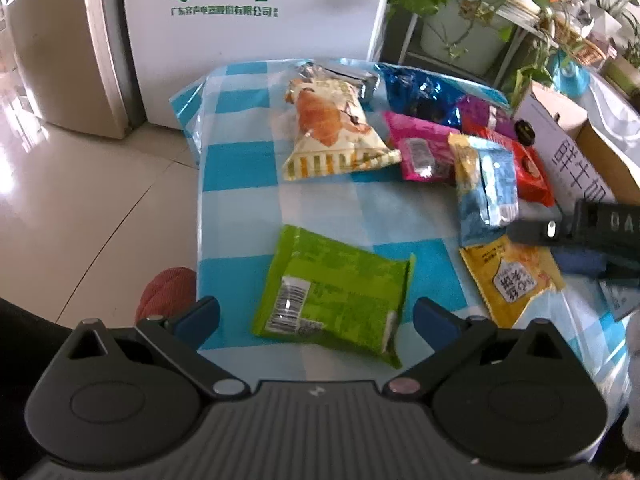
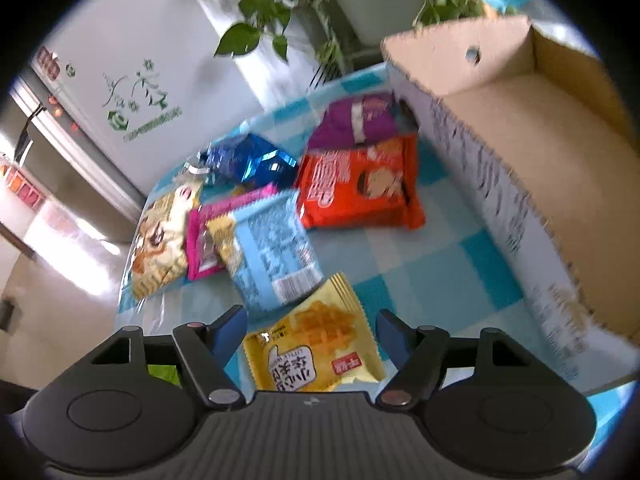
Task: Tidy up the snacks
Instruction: 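Move left tool toward the green bag while right tool approaches the yellow waffle bag, then lower left fingers around the green bag while right fingers straddle the yellow waffle bag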
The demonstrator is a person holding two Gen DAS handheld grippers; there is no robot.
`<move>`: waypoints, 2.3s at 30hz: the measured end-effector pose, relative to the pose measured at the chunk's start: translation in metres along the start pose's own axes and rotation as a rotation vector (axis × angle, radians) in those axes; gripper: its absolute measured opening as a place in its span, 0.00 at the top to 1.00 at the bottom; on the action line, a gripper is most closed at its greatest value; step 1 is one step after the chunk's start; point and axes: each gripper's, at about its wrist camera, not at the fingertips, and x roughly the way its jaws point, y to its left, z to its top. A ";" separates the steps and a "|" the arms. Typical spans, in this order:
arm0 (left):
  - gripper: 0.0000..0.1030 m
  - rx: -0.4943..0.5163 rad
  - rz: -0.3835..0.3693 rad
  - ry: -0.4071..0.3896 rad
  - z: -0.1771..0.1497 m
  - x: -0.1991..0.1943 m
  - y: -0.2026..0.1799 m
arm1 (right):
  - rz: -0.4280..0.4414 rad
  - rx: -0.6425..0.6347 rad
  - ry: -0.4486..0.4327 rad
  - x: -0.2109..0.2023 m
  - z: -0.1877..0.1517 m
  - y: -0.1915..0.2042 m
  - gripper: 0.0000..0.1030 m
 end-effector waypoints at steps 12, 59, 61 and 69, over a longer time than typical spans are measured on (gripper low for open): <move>0.01 -0.093 0.014 0.040 0.004 0.000 0.019 | 0.079 -0.157 0.176 -0.022 -0.019 0.027 0.25; 0.10 -0.187 0.128 0.140 0.019 0.015 -0.018 | 0.050 -0.576 0.305 0.015 0.011 0.038 0.39; 0.08 -0.188 0.142 0.156 0.019 0.013 -0.014 | 0.068 -0.551 0.313 0.014 0.011 0.033 0.36; 0.04 -0.310 0.152 0.216 0.017 0.018 -0.011 | 0.067 -0.630 0.314 0.010 -0.001 0.034 0.29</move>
